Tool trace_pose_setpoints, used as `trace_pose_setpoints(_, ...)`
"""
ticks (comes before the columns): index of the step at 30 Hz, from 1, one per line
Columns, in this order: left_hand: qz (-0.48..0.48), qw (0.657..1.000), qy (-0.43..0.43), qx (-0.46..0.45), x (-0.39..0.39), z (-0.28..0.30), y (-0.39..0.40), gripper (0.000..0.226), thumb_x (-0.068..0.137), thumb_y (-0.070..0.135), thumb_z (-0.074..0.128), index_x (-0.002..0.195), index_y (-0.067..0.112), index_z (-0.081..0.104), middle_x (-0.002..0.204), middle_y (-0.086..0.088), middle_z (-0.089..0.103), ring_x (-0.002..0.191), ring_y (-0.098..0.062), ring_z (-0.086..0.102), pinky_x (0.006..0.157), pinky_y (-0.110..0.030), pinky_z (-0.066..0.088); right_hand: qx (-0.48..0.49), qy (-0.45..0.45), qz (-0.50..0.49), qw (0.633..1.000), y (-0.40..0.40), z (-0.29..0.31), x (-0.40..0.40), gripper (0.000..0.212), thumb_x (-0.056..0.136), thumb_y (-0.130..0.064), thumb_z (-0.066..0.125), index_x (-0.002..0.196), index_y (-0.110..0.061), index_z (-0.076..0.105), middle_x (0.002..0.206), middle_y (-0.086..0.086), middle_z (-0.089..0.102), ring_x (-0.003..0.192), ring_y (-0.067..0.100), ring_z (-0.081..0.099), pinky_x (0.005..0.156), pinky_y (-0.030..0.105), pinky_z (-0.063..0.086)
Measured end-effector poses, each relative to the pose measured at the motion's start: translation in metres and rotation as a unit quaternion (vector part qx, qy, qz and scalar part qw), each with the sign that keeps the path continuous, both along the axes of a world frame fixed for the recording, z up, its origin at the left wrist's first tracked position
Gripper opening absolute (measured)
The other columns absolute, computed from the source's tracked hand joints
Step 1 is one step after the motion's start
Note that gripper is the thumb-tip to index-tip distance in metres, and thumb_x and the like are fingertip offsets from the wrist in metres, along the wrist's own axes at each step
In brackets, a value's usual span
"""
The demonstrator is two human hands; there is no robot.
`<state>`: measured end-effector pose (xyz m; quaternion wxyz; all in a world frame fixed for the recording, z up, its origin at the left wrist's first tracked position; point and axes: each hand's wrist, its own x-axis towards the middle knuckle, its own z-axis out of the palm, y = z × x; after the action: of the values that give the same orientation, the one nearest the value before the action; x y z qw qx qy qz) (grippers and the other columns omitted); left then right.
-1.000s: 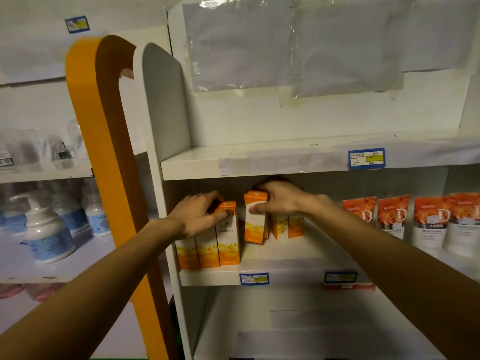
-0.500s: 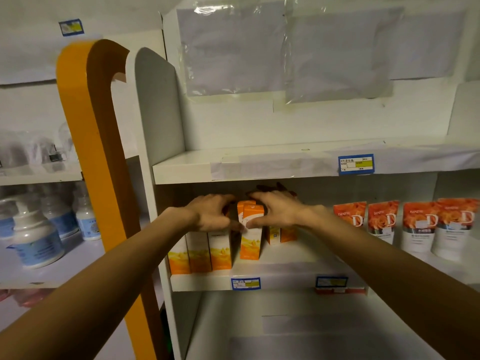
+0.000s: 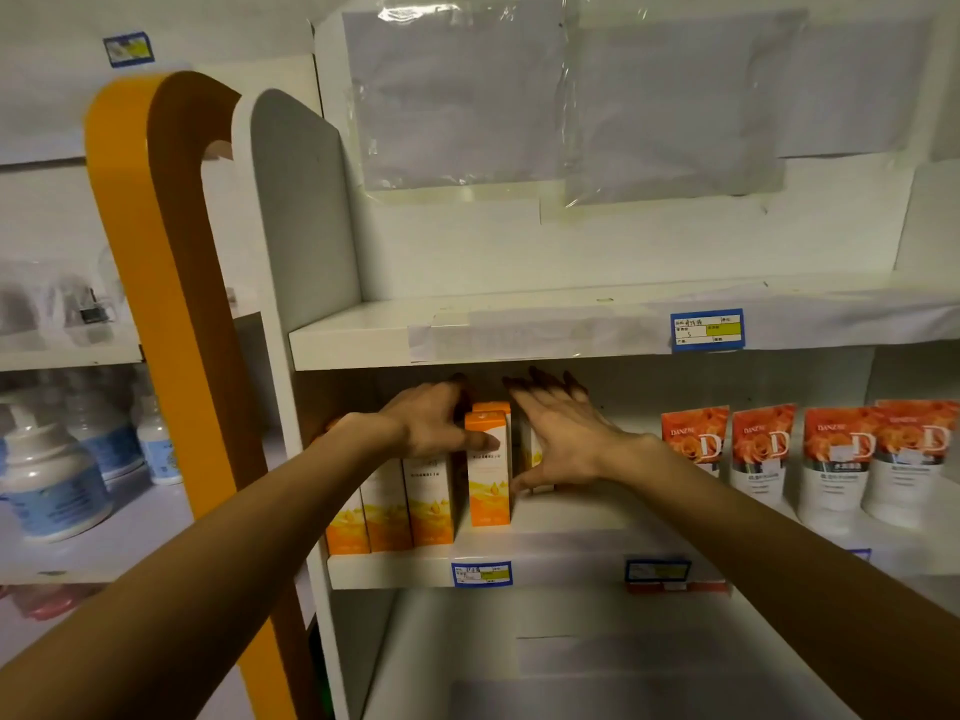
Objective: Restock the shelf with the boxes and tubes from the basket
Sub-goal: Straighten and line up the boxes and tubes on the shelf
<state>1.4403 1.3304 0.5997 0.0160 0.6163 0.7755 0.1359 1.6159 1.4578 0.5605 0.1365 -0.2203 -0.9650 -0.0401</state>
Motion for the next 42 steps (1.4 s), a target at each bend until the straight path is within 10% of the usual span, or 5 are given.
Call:
trace_pose_setpoints(10,0.009,0.994,-0.105,-0.022,-0.005,0.007,0.004,0.066,0.065,0.058,0.081,0.12,0.029,0.059,0.112,0.006,0.069,0.101,-0.014,0.066,0.094,-0.04,0.056,0.074,0.049,0.008,0.996,0.013,-0.013,0.01,0.11,0.075,-0.069,0.061,0.158,-0.022,0.005,0.166,0.001,0.007,0.153,0.021,-0.003,0.124,0.048,-0.002)
trace_pose_setpoints(21,0.073,0.963,-0.26,0.014,-0.01,0.025,-0.005,0.019,0.091,0.04,0.068,0.101,0.024,0.064,0.107,-0.007,0.072,0.087,-0.019,0.07,0.077,-0.029,0.055,0.24,0.099,0.013,0.966,-0.012,-0.048,0.012,0.067,0.091,-0.042,0.052,0.148,-0.01,0.041,0.157,0.012,0.036,0.148,0.028,0.027,0.123,0.047,0.018)
trace_pose_setpoints(30,0.044,0.938,-0.324,0.117,-0.017,0.018,-0.005,0.024,0.096,0.026,0.063,0.118,0.016,0.063,0.109,-0.007,0.067,0.086,-0.014,0.063,0.081,-0.026,0.051,0.258,0.108,0.019,0.96,-0.012,-0.05,0.007,0.059,0.086,-0.032,0.064,0.139,-0.01,0.054,0.149,0.015,0.047,0.141,0.031,0.041,0.119,0.048,0.026)
trace_pose_setpoints(34,0.086,0.925,-0.347,0.124,-0.028,0.013,-0.009,0.029,0.092,0.034,0.068,0.117,0.019,0.067,0.112,-0.011,0.07,0.1,-0.028,0.068,0.095,-0.039,0.054,0.151,0.119,0.129,0.973,-0.021,-0.065,0.0,0.047,0.093,-0.02,0.059,0.139,-0.013,0.054,0.141,0.007,0.056,0.13,0.021,0.052,0.108,0.035,0.045)
trace_pose_setpoints(42,0.171,0.921,-0.329,0.122,-0.038,0.003,-0.021,0.027,0.084,0.041,0.075,0.093,0.017,0.066,0.093,-0.009,0.073,0.085,-0.024,0.071,0.081,-0.034,0.055,-0.112,0.1,0.056,0.987,-0.029,-0.086,-0.04,0.054,0.103,-0.028,0.045,0.154,-0.017,0.028,0.158,0.001,0.032,0.143,0.019,0.035,0.115,0.03,0.03)
